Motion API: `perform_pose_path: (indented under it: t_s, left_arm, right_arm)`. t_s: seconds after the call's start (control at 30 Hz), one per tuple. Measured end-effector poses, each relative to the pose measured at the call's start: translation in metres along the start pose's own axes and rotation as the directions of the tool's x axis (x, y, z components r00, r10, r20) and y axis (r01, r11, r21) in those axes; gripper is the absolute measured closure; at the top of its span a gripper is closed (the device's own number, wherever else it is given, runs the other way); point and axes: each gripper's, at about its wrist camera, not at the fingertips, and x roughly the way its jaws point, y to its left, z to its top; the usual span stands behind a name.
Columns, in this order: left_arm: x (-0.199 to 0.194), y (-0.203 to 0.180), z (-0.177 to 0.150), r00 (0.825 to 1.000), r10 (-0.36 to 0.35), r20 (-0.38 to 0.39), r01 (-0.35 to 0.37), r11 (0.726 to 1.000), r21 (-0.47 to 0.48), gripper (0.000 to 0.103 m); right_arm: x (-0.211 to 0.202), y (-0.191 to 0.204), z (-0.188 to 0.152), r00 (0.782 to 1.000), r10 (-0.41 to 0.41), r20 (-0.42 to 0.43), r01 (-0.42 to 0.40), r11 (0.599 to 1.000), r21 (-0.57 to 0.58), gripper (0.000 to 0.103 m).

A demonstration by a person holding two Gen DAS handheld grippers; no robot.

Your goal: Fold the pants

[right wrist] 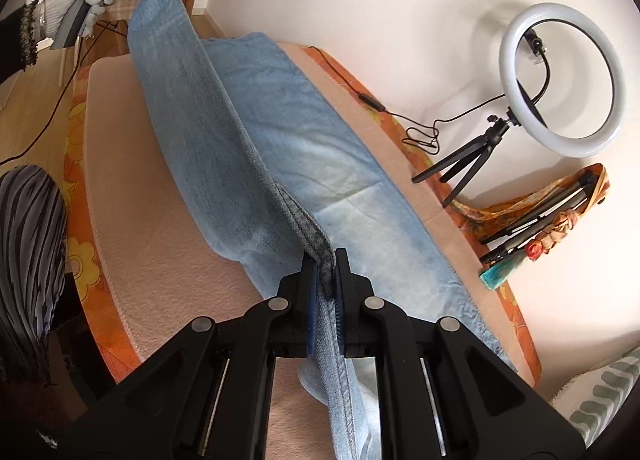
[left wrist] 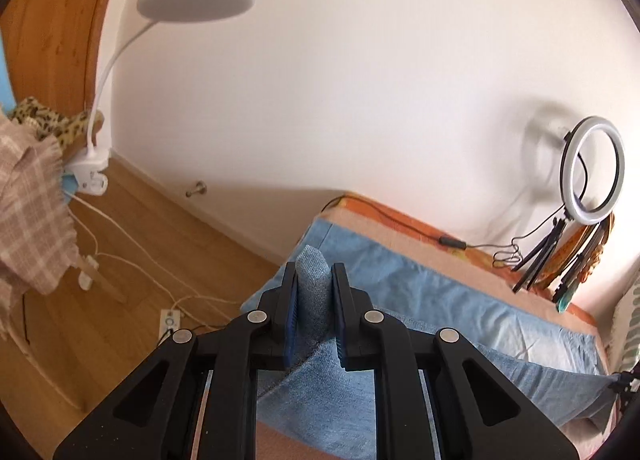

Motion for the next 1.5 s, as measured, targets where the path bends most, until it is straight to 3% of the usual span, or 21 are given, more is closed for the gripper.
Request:
perform_pose_path:
  t_s: [0.2, 0.53, 0.77, 1.1, 1.2, 1.27, 1.37, 1.43, 1.5]
  left_arm:
    - [0.015, -0.024, 0.036, 0.999, 0.007, 0.046, -0.009, 0.999, 0.043, 0.09]
    - [0.112, -0.046, 0.073, 0.998, 0.051, -0.023, -0.049, 0.995, 0.088, 0.09]
    - [0.184, -0.059, 0.073, 0.991, 0.118, -0.064, -0.105, 0.98, 0.17, 0.09]
    - [0.268, -0.064, 0.042, 0.965, 0.222, -0.14, -0.19, 0.959, 0.21, 0.09]
    - [0.277, -0.059, 0.038, 0.961, 0.229, -0.157, -0.193, 0.958, 0.214, 0.087]
    - [0.28, -0.059, 0.038, 0.955, 0.248, -0.164, -0.211, 0.954, 0.211, 0.077]
    - [0.27, -0.055, 0.048, 0.958, 0.251, -0.142, -0.217, 0.952, 0.215, 0.07]
    - [0.26, -0.045, 0.058, 0.954, 0.277, -0.116, -0.248, 0.944, 0.219, 0.069]
    - [0.241, -0.03, 0.069, 0.96, 0.262, -0.095, -0.241, 0.953, 0.184, 0.069]
  right_arm:
    - [0.008, -0.038, 0.03, 0.998, -0.068, 0.018, 0.068, 0.997, -0.026, 0.095]
    - [0.096, -0.084, 0.071, 0.987, -0.134, -0.084, 0.127, 0.988, -0.085, 0.095]
    - [0.168, -0.101, 0.082, 0.975, -0.12, -0.185, 0.107, 0.991, -0.078, 0.095]
    - [0.242, -0.097, 0.075, 0.947, -0.134, -0.292, 0.105, 0.988, -0.113, 0.095]
    - [0.257, -0.096, 0.073, 0.942, -0.13, -0.309, 0.1, 0.989, -0.113, 0.095]
    - [0.265, -0.096, 0.071, 0.939, -0.125, -0.319, 0.094, 0.989, -0.111, 0.095]
    - [0.274, -0.094, 0.069, 0.936, -0.124, -0.33, 0.093, 0.99, -0.107, 0.095]
    - [0.279, -0.094, 0.067, 0.934, -0.121, -0.335, 0.091, 0.99, -0.104, 0.095]
    - [0.285, -0.094, 0.066, 0.933, -0.115, -0.341, 0.088, 0.992, -0.094, 0.095]
